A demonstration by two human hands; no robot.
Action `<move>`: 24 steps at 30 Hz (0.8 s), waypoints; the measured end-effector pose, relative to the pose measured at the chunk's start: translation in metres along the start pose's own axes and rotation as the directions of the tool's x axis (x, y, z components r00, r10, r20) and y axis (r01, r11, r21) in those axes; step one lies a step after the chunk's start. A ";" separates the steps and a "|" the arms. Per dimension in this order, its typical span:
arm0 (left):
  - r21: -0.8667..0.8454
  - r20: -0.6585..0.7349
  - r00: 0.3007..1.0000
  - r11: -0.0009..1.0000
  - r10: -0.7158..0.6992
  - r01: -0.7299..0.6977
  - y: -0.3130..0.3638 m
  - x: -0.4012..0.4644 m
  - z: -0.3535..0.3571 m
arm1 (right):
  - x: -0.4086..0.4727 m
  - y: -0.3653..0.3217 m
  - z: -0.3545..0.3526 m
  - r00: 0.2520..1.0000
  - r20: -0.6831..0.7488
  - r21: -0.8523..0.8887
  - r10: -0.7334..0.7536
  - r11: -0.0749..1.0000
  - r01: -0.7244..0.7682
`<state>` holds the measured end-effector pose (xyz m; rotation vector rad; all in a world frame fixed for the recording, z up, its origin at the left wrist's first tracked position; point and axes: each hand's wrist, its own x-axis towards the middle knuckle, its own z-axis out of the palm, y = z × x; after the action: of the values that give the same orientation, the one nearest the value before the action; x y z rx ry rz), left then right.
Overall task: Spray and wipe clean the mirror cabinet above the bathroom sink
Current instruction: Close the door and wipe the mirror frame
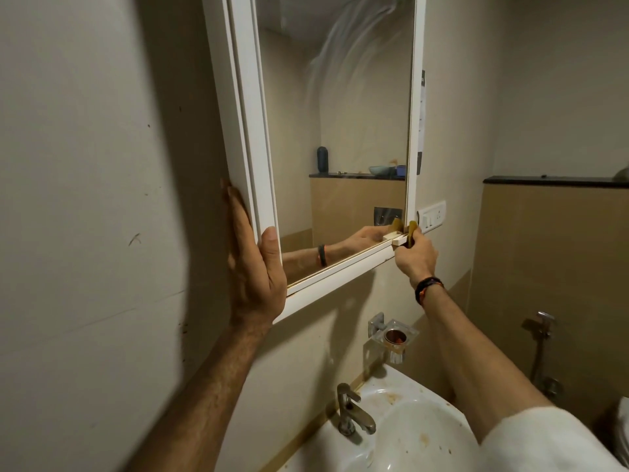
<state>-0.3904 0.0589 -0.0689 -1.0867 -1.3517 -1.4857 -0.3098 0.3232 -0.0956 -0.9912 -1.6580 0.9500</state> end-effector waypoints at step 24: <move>0.014 0.024 1.000 1.000 0.003 -0.003 -0.002 0.000 -0.001 | 0.001 0.010 -0.021 0.985 -0.171 0.256 -0.010 0.965 0.054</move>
<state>-0.3921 0.0579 -0.0694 -1.1001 -1.3750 -1.4631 -0.2882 0.3308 -0.0993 -0.8393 -1.3656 1.0039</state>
